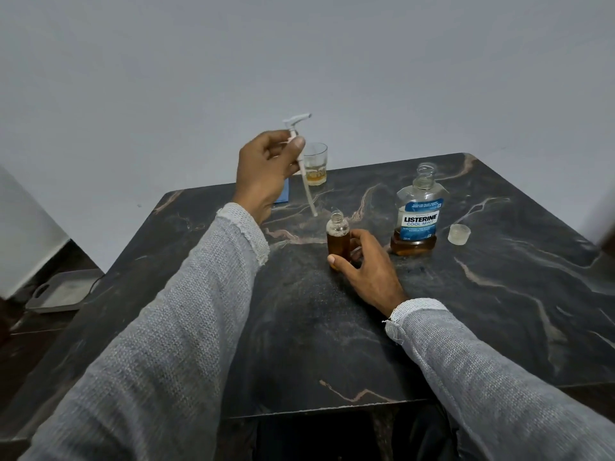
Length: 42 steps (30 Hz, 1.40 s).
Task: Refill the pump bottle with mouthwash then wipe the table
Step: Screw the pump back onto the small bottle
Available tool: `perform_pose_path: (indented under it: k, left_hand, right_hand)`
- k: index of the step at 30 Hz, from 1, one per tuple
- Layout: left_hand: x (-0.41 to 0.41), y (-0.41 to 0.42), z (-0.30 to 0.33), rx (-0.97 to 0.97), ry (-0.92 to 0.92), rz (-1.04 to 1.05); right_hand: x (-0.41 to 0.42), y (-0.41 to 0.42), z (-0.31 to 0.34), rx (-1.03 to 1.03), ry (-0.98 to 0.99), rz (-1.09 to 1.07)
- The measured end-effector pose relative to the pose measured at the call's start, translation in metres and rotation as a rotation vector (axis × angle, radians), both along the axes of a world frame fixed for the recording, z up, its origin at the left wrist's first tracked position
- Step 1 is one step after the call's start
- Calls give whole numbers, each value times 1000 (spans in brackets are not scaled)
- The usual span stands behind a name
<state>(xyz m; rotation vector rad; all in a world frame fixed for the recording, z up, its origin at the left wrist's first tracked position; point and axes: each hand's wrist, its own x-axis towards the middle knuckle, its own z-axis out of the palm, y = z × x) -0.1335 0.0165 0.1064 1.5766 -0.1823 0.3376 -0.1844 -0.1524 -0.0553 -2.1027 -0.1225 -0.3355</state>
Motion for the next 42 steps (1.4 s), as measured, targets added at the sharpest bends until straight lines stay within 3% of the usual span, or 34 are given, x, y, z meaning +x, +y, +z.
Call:
perform_pose_path:
  k: [4, 11, 20, 37, 42]
  left_hand:
    - [-9, -22, -1, -5, -106, -15]
    - [-12, -36, -22, 22, -105, -20]
    - [-24, -32, -70, 240, -118, -79]
    - [-33, -28, -98, 259, -27, -202]
    - [-28, -36, -95, 193, 11, -85]
  right_hand:
    - [-1, -1, 0, -6, 2, 9]
    - [1, -1, -2, -2, -15, 10]
    - [3, -1, -7, -2, -52, 7]
    - [4, -1, -8, -38, -83, 19]
    - [2, -1, -7, -32, -72, 29]
